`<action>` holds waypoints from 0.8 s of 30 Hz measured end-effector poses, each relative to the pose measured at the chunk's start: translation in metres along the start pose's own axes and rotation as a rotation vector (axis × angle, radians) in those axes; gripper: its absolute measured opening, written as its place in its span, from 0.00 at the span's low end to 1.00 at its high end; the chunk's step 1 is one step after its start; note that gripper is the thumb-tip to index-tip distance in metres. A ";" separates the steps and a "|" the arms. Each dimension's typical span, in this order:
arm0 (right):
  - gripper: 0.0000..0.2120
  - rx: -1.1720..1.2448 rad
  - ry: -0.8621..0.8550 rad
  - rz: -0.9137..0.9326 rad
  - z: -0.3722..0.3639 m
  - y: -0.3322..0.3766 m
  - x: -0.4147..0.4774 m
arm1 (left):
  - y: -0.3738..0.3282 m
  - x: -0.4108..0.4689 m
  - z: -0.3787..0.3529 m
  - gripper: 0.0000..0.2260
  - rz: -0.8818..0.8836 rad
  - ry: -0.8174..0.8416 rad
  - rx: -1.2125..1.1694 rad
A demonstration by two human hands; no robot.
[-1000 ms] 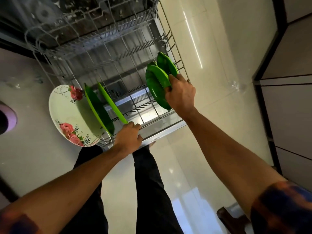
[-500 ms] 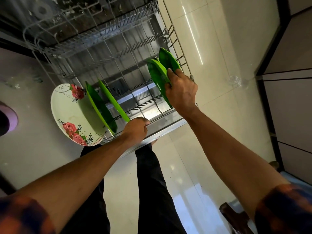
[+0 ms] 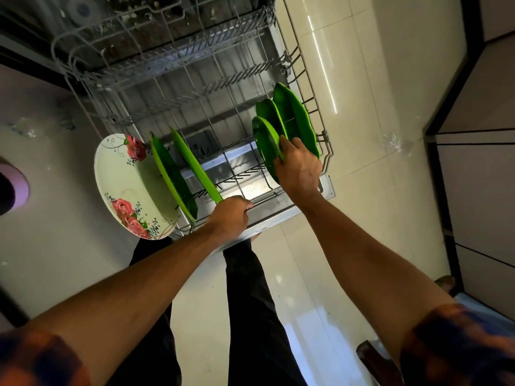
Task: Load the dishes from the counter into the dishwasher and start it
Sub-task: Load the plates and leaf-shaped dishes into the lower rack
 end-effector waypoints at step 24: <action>0.23 0.261 0.066 -0.182 -0.036 -0.014 0.017 | 0.000 -0.008 0.011 0.06 -0.032 0.027 0.022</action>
Point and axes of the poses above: each hand's wrist, its own x-axis towards the middle knuckle, its own z-axis out of the back of the hand, y = z × x, the point moved 7 cm from there along x, towards the middle knuckle, and after that the axes turned 2 degrees about -z, right-handed, at the moved point
